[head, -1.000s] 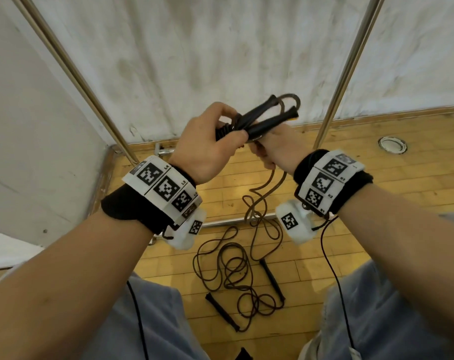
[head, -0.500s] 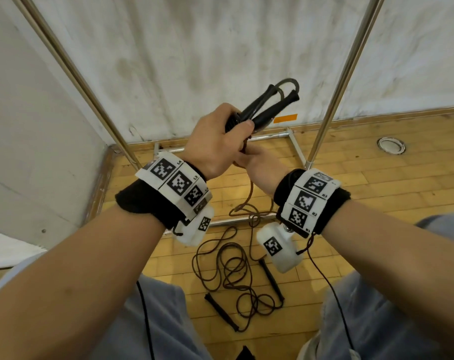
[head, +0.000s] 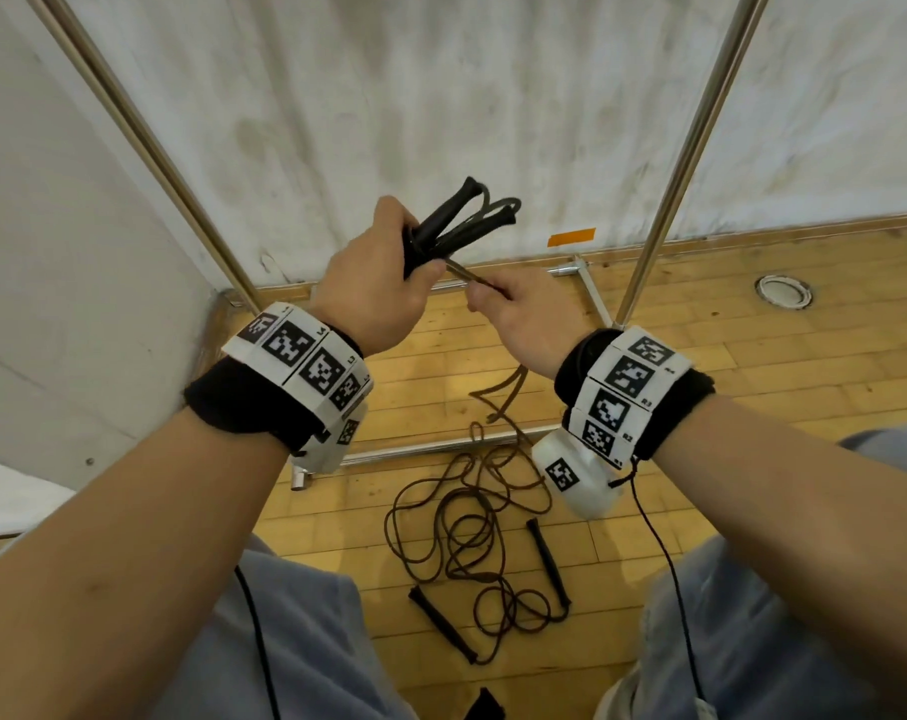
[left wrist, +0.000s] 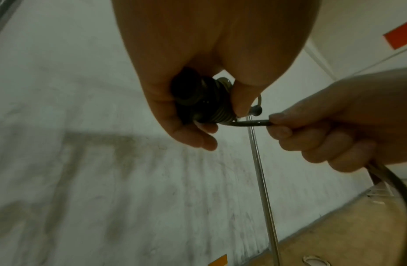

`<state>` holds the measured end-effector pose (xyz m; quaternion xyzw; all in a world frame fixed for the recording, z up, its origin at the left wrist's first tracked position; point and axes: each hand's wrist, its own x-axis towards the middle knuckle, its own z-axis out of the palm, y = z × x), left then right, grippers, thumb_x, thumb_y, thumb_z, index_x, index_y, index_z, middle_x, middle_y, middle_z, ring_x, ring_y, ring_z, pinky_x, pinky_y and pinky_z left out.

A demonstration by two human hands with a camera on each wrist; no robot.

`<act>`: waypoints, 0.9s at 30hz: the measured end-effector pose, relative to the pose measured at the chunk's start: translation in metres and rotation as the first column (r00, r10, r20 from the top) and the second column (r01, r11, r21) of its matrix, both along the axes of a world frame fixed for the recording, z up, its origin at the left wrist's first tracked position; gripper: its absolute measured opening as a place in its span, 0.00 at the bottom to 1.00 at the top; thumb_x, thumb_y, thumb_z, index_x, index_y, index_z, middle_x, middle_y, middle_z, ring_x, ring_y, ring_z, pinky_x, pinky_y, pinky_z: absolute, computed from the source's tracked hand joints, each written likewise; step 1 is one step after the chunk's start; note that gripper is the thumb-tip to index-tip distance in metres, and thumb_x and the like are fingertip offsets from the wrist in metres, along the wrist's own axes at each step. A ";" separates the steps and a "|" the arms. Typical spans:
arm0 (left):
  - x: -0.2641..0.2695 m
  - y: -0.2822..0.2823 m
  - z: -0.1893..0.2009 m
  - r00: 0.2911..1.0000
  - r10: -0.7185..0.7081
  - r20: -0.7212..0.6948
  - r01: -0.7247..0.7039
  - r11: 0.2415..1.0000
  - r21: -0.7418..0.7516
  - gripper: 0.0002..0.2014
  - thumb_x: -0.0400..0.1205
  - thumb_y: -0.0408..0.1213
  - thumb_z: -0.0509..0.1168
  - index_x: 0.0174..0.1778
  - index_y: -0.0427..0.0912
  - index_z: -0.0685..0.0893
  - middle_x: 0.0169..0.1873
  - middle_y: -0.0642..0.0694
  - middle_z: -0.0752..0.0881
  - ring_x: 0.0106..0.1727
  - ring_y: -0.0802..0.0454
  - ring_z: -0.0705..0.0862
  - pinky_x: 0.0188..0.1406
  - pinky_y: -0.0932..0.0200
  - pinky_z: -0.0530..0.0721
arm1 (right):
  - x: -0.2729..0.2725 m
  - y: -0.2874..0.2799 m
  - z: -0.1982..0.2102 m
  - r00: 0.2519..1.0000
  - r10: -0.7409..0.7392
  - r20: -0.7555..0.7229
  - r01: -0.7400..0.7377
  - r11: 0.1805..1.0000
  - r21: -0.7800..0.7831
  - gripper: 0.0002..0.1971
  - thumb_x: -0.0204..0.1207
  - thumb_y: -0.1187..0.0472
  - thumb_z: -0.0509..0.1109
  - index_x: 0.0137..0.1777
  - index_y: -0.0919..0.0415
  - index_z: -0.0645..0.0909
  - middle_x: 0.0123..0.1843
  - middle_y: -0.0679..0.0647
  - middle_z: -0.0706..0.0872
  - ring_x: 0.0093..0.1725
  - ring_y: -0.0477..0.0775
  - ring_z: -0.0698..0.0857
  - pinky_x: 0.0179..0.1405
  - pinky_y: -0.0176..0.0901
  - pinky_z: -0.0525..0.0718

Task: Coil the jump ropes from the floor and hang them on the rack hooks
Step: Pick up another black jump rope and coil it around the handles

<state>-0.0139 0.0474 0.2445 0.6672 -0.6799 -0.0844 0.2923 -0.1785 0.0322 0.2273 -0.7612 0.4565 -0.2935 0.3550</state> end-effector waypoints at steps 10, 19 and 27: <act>-0.003 -0.010 -0.017 0.998 0.070 0.009 -0.070 0.989 0.130 0.16 0.83 0.49 0.62 0.58 0.42 0.72 0.36 0.55 0.76 0.35 0.55 0.76 0.28 0.64 0.68 | -0.004 0.013 0.009 0.957 0.090 -0.274 -0.104 0.994 -0.035 0.19 0.86 0.52 0.52 0.35 0.58 0.71 0.27 0.48 0.71 0.27 0.47 0.70 0.27 0.42 0.65; -0.005 -0.009 -0.015 0.979 0.156 0.130 -0.166 0.983 0.072 0.15 0.83 0.43 0.63 0.60 0.41 0.68 0.44 0.46 0.79 0.39 0.44 0.78 0.38 0.49 0.78 | -0.012 0.003 0.004 0.963 0.011 -0.269 -0.011 1.000 0.000 0.14 0.85 0.55 0.56 0.42 0.60 0.77 0.30 0.49 0.75 0.31 0.48 0.74 0.29 0.40 0.70; -0.015 -0.009 -0.028 0.963 -0.025 0.268 -0.044 0.967 0.250 0.13 0.79 0.47 0.63 0.50 0.47 0.67 0.37 0.51 0.77 0.32 0.56 0.75 0.24 0.60 0.67 | -0.018 -0.003 0.005 0.978 -0.002 -0.208 -0.031 0.987 -0.157 0.13 0.84 0.57 0.57 0.39 0.56 0.76 0.30 0.44 0.73 0.30 0.43 0.72 0.27 0.28 0.68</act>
